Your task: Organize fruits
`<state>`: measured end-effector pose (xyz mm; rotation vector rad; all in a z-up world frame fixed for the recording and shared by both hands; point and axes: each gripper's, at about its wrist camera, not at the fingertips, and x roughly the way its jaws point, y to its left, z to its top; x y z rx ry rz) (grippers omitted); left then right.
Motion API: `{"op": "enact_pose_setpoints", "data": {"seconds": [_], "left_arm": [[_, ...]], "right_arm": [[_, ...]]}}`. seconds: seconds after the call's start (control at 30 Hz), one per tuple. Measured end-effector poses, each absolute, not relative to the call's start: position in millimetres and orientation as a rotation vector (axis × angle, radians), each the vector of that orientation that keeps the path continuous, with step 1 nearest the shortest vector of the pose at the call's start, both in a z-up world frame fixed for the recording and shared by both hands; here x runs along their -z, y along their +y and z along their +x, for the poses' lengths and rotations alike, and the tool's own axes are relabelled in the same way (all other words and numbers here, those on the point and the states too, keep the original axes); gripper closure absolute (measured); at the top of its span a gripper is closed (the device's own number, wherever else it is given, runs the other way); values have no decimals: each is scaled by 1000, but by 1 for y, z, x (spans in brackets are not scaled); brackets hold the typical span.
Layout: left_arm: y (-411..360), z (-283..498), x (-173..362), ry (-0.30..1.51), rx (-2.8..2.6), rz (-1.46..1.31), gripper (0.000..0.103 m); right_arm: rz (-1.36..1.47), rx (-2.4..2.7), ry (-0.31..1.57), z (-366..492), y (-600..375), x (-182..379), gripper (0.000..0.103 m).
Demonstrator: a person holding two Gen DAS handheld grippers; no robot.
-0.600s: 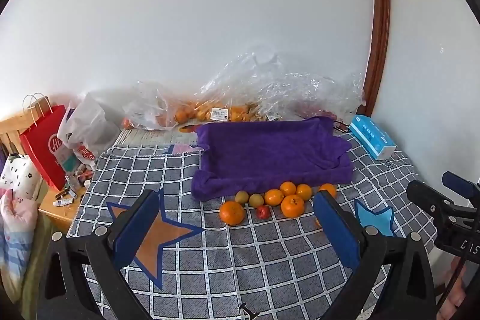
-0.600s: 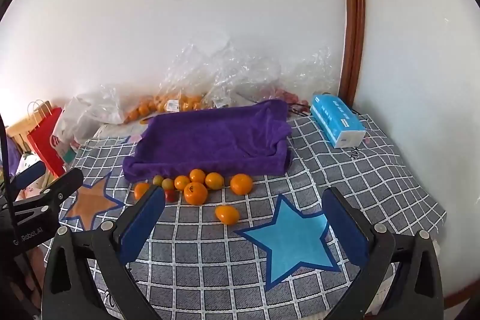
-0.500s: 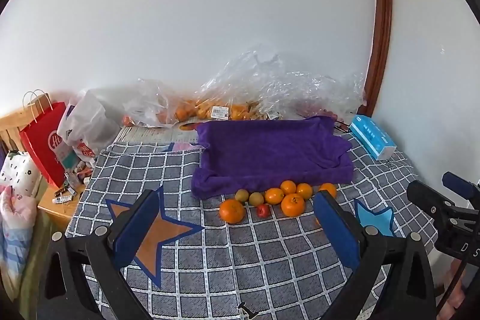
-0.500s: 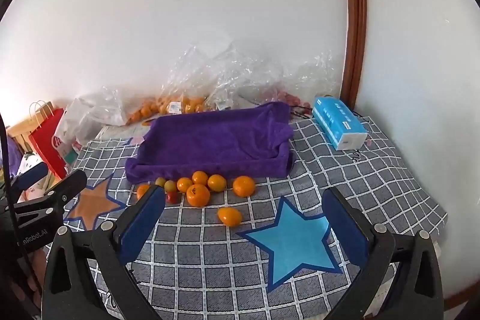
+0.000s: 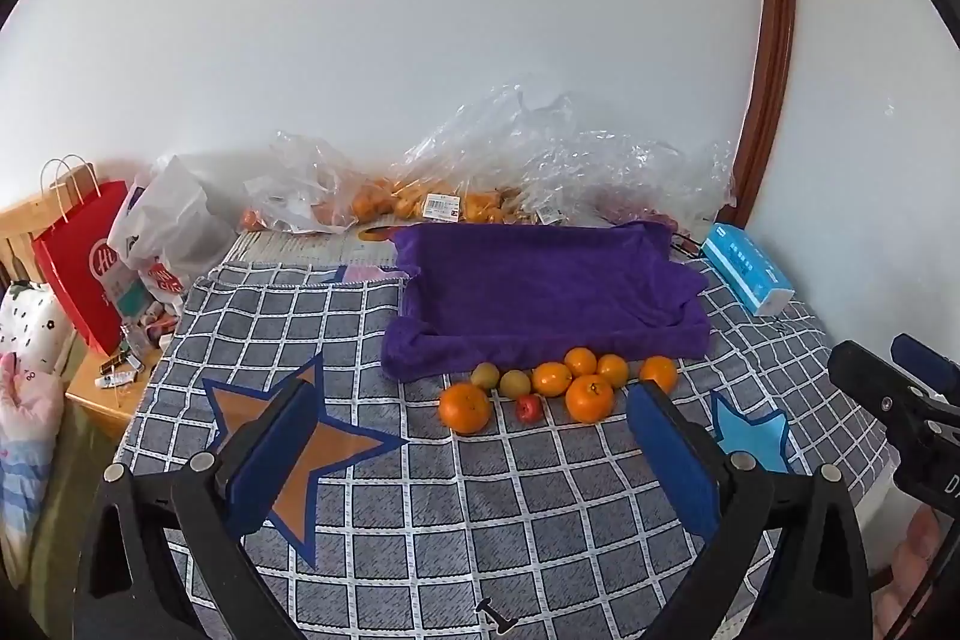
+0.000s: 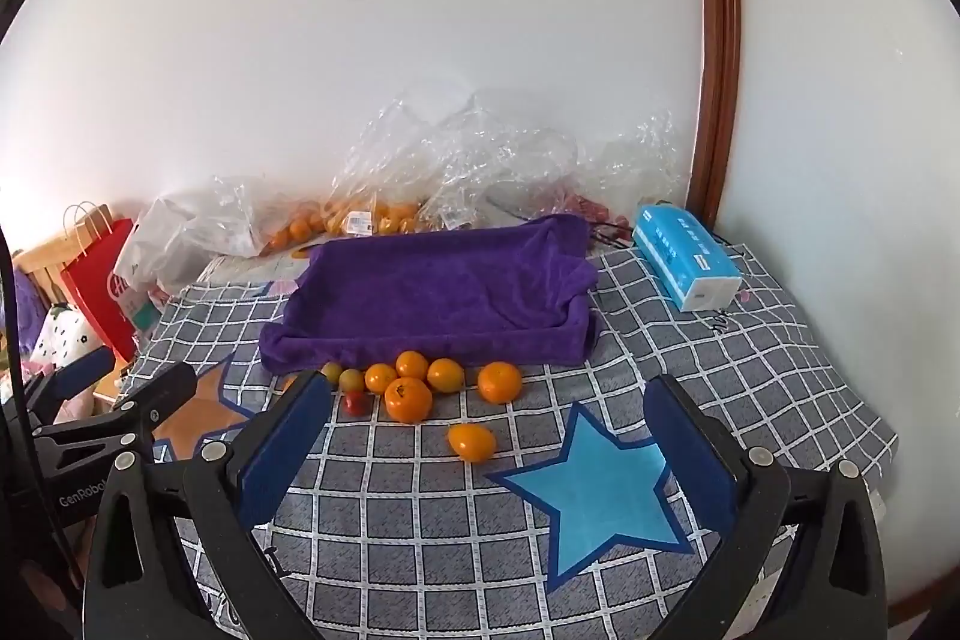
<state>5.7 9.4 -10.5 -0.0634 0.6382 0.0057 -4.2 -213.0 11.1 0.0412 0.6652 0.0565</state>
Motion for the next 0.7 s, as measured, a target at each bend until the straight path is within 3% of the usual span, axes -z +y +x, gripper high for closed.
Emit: {"op": "enact_pose_setpoints", "data": {"seconds": [0.7], "left_arm": [[12, 5, 10, 640, -13, -76, 0]], "right_arm": [[46, -82, 659, -6, -211, -9, 0]]}}
